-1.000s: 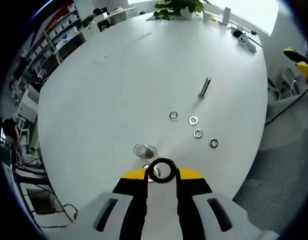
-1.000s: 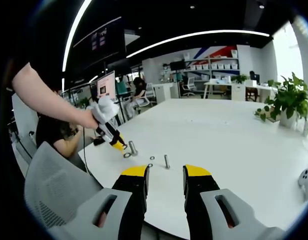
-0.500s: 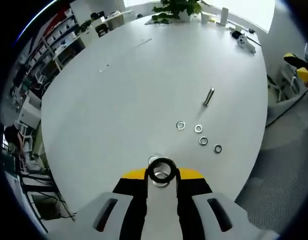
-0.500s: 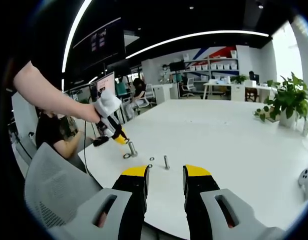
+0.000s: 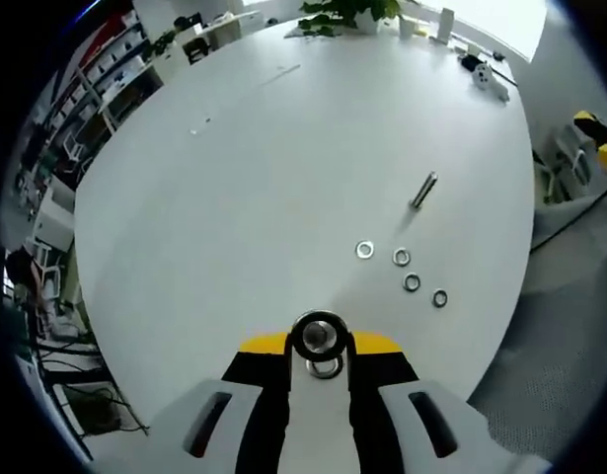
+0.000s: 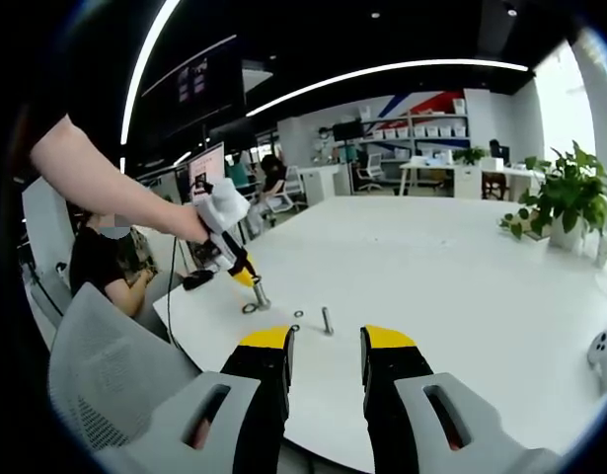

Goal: Place the washer onto the threaded stud by aligning its center hole with the stud, sliding it down to the base, and recovering from edge contact or off-axis alignment until the washer reaches the visible bottom stop.

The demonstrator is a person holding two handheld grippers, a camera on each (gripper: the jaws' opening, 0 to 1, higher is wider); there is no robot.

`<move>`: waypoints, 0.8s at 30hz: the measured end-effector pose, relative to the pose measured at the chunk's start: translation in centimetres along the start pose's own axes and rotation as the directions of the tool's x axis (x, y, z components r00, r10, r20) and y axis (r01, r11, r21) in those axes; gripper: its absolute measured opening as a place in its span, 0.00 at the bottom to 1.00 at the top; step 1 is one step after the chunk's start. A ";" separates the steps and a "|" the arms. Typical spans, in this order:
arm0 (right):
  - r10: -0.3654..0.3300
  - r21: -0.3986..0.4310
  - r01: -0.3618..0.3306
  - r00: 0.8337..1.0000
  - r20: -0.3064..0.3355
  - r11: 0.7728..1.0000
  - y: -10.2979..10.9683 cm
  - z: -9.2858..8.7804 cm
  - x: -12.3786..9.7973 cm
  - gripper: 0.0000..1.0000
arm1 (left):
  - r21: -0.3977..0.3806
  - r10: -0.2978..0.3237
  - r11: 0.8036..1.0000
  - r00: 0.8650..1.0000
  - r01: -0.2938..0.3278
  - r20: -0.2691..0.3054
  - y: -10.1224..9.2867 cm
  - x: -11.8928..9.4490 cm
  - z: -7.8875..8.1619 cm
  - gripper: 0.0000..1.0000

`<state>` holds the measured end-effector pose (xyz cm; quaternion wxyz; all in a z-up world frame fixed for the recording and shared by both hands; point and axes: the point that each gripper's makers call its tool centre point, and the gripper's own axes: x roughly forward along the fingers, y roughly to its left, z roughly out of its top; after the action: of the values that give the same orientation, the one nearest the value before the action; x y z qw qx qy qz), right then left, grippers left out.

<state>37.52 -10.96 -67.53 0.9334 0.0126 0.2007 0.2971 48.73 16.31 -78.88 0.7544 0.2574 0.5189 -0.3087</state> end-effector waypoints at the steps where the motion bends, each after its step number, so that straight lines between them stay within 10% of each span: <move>1: 0.000 0.000 0.000 1.000 0.000 1.000 0.0 0.0 0.0 0.30 | 0.001 0.001 1.000 1.000 -0.001 -0.001 0.0 0.0 0.0 0.19; 24: 0.005 0.009 -0.005 1.000 -0.002 1.000 0.0 -0.1 0.0 0.30 | 0.010 -0.019 1.000 0.998 0.019 -0.066 0.0 2.0 -0.6 0.19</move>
<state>37.52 -10.95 -67.60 0.9325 0.0168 0.2028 0.2984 48.88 16.28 -80.99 0.7325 0.2666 0.5444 -0.3099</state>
